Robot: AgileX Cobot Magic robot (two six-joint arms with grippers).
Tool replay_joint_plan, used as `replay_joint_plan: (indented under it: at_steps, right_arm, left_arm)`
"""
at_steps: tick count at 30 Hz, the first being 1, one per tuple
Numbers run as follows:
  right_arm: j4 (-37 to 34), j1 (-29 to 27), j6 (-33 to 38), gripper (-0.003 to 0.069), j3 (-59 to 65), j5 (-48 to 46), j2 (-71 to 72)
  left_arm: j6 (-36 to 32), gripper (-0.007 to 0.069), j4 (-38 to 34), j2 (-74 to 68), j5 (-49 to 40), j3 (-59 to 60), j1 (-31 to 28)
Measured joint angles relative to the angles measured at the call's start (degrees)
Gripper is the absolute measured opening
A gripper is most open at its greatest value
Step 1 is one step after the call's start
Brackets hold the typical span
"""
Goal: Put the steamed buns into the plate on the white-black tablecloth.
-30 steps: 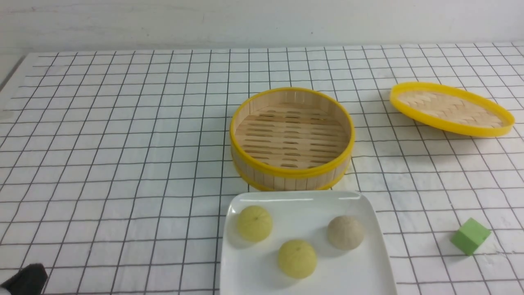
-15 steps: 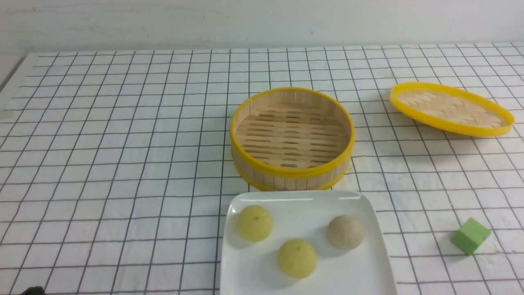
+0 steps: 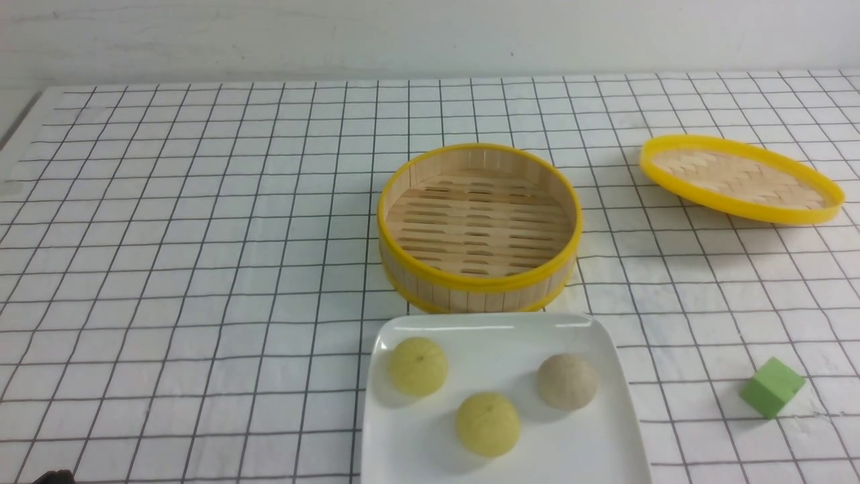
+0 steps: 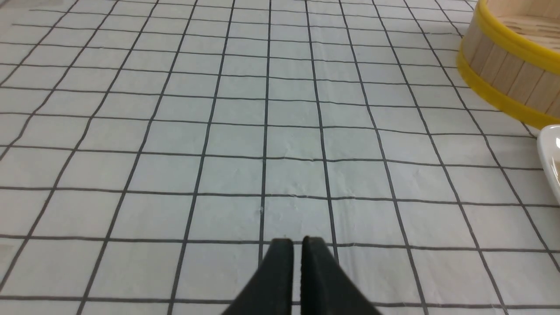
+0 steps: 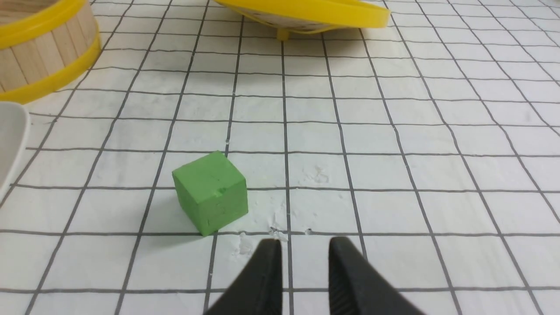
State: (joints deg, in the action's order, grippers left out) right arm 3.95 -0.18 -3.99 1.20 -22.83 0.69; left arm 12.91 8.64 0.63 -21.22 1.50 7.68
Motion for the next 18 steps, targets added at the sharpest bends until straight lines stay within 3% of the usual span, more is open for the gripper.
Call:
replay_joint_plan:
  at_steps: [18]
  right_arm:
    - [0.0, 0.0, 0.0, 0.0212, 0.0, 0.0, 0.0]
  left_arm:
    - [0.0, 0.0073, 0.0, 0.0, 0.0, 0.0, 0.0]
